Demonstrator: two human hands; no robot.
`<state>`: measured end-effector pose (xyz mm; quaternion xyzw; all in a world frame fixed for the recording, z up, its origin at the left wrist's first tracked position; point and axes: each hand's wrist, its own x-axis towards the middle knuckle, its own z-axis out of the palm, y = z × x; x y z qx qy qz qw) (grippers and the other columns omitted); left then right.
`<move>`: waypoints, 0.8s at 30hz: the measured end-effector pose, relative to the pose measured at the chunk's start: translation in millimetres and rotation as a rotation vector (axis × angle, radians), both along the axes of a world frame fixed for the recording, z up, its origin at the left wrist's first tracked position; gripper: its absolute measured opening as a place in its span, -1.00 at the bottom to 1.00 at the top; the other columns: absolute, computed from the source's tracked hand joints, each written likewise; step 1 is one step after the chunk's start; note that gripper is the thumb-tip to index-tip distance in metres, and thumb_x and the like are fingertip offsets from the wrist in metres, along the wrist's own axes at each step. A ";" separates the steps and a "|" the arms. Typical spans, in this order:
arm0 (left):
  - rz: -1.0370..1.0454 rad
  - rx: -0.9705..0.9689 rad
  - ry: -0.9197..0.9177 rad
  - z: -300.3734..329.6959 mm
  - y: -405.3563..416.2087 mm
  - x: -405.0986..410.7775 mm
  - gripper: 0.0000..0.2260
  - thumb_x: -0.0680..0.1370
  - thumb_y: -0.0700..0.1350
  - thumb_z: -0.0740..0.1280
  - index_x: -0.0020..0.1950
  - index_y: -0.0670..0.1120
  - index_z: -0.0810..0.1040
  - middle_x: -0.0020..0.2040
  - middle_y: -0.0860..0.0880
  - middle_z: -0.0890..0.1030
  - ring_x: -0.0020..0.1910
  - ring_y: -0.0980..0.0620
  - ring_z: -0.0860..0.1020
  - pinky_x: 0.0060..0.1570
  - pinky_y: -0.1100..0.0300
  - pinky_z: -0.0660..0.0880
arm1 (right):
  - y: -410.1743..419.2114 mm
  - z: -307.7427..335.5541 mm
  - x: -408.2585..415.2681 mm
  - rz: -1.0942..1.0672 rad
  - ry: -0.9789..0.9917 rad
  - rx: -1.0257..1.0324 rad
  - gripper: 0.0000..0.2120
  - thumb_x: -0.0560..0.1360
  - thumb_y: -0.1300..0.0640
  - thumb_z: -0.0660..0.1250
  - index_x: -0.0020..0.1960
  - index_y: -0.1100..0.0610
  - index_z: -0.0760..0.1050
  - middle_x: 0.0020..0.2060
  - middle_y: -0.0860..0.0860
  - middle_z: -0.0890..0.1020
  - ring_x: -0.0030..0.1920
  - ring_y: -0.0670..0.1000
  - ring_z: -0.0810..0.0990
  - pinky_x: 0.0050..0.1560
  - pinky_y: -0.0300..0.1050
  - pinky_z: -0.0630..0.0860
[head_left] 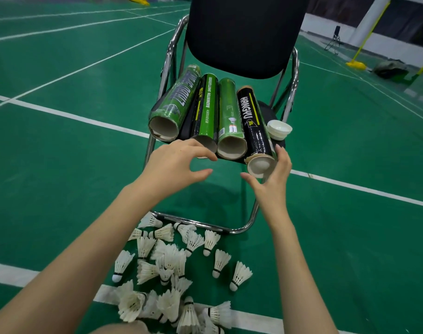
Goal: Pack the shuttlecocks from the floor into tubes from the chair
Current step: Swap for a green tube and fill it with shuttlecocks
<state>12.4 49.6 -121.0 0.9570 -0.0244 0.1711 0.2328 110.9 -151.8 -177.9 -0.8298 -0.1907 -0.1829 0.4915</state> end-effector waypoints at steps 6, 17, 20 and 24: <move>-0.015 0.006 -0.016 -3.3 -2.5 8.6 -0.76 0.49 0.10 0.33 0.15 0.22 0.53 0.16 0.15 0.52 0.12 0.10 0.46 -0.11 0.20 0.34 | -14.1 -11.4 -27.6 -0.146 -0.020 0.182 -0.34 0.42 0.14 0.43 0.38 0.11 0.13 0.27 0.00 0.16 0.30 0.04 0.27 0.33 -0.02 0.34; -0.024 -0.011 0.071 -56.2 -2.8 6.0 -0.69 0.49 0.10 0.33 0.23 0.21 0.48 0.14 0.15 0.54 0.14 0.11 0.47 -0.03 0.08 0.46 | -7.1 -82.0 -63.3 -0.208 0.172 0.220 -0.62 0.51 0.28 0.30 0.26 0.24 0.25 0.11 0.06 0.26 0.00 0.03 0.44 -0.11 -0.52 0.35; -0.012 -0.042 0.020 -65.8 -3.1 7.7 -0.67 0.49 0.07 0.34 0.25 0.20 0.46 0.09 0.18 0.55 0.09 0.12 0.50 -0.06 0.08 0.48 | -0.5 -98.5 -68.9 -0.181 0.231 0.232 -0.67 0.51 0.27 0.30 0.22 0.15 0.27 0.09 0.02 0.28 -0.02 0.00 0.44 -0.11 -0.46 0.38; 0.020 -0.079 -0.152 -60.2 -4.8 19.4 -0.65 0.48 0.02 0.37 0.26 0.13 0.47 0.09 0.14 0.55 0.06 0.10 0.51 -0.10 0.07 0.50 | 8.4 -90.9 -63.8 -0.160 0.209 0.249 -0.69 0.52 0.26 0.30 0.15 0.05 0.26 0.03 -0.09 0.31 -0.03 -0.02 0.47 -0.11 -0.45 0.38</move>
